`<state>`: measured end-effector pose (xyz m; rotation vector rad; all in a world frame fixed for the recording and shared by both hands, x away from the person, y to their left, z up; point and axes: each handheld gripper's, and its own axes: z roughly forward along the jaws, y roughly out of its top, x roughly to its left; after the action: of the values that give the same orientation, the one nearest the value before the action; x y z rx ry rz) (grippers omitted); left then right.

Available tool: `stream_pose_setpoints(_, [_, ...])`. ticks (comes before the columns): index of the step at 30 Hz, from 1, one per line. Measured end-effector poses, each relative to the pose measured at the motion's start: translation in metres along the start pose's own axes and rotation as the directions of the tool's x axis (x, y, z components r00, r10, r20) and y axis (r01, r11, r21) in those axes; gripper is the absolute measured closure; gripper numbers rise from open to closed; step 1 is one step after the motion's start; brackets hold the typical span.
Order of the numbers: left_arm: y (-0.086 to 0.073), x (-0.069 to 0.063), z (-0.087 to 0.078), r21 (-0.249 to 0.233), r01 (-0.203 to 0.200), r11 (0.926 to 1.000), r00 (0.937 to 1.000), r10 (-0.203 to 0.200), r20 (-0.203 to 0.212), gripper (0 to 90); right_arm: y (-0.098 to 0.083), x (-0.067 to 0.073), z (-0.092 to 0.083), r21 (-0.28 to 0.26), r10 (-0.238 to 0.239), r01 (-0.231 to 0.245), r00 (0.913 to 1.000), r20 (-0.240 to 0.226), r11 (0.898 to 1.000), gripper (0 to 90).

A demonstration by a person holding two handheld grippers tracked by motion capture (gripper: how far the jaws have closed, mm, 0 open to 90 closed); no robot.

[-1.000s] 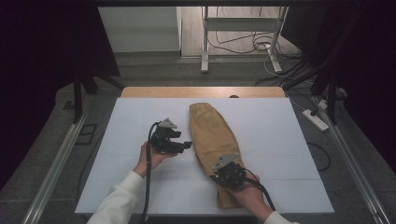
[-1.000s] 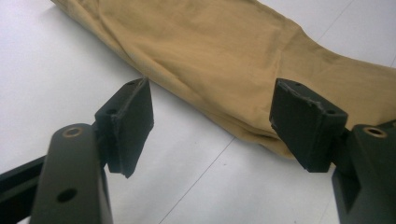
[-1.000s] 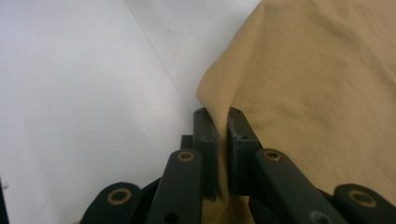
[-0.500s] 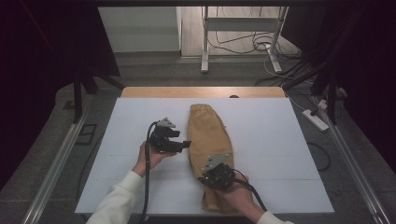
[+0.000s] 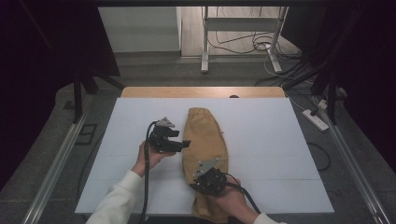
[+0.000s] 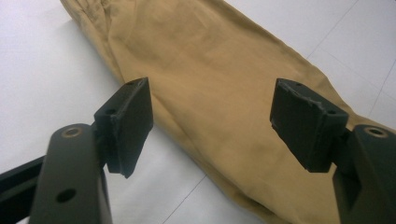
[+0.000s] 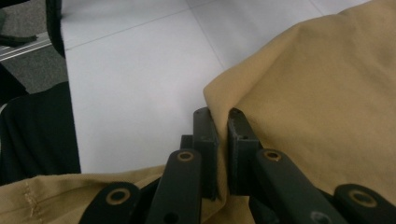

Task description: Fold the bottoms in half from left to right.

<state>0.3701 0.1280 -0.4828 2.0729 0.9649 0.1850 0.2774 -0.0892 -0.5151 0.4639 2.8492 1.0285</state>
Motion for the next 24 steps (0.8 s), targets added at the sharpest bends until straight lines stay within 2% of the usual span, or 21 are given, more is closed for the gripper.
stream_pose_setpoints(4, [0.000, 0.000, 0.000, -0.002, 0.000, 1.0000, 1.0000, 0.000, -0.001, 29.6, 0.000, 0.001, 0.001, 0.003, -0.002, 0.002, 1.0000, -0.004, 1.000, 83.5])
stream_pose_setpoints(6, [0.000, 0.000, 0.000, -0.001, -0.001, 1.0000, 1.0000, 0.001, 0.000, 29.6, 0.000, 0.000, 0.001, 0.000, -0.003, 0.003, 1.0000, -0.007, 1.000, 80.5])
stream_pose_setpoints(7, [0.000, 0.000, 0.000, -0.001, 0.000, 1.0000, 1.0000, 0.000, 0.000, 29.6, -0.001, 0.000, 0.001, -0.008, -0.004, 0.004, 1.0000, -0.009, 1.000, 75.3])
stream_pose_setpoints(9, [0.000, 0.000, -0.001, -0.001, -0.001, 1.0000, 1.0000, 0.001, -0.001, 29.5, 0.000, 0.002, 0.000, -0.022, -0.017, 0.017, 0.9996, 0.023, 1.000, 61.5])
stream_pose_setpoints(11, [0.000, 0.000, -0.001, -0.003, -0.001, 1.0000, 1.0000, 0.001, -0.002, 29.5, 0.000, 0.002, -0.003, -0.051, -0.026, 0.028, 0.9984, 0.051, 0.998, 52.6])
stream_pose_setpoints(13, [0.000, 0.001, -0.002, 0.000, -0.003, 1.0000, 1.0000, 0.003, -0.004, 29.4, 0.001, 0.001, -0.008, -0.082, -0.010, 0.015, 0.9974, 0.071, 0.997, 46.2])
stream_pose_setpoints(19, [-0.001, 0.002, -0.002, 0.004, 0.000, 1.0000, 1.0000, 0.000, -0.006, 29.2, 0.001, -0.011, -0.021, -0.160, 0.050, -0.040, 0.9968, 0.062, 0.986, 38.3])
stream_pose_setpoints(21, [-0.001, 0.002, -0.002, 0.005, 0.000, 1.0000, 1.0000, 0.000, -0.007, 29.0, 0.001, -0.015, -0.025, -0.186, 0.068, -0.057, 0.9964, 0.051, 0.981, 38.1])
stream_pose_setpoints(24, [-0.001, 0.002, -0.002, 0.007, -0.001, 1.0000, 1.0000, 0.002, -0.007, 28.9, 0.001, -0.018, -0.029, -0.198, 0.078, -0.066, 0.9954, 0.056, 0.978, 38.0])
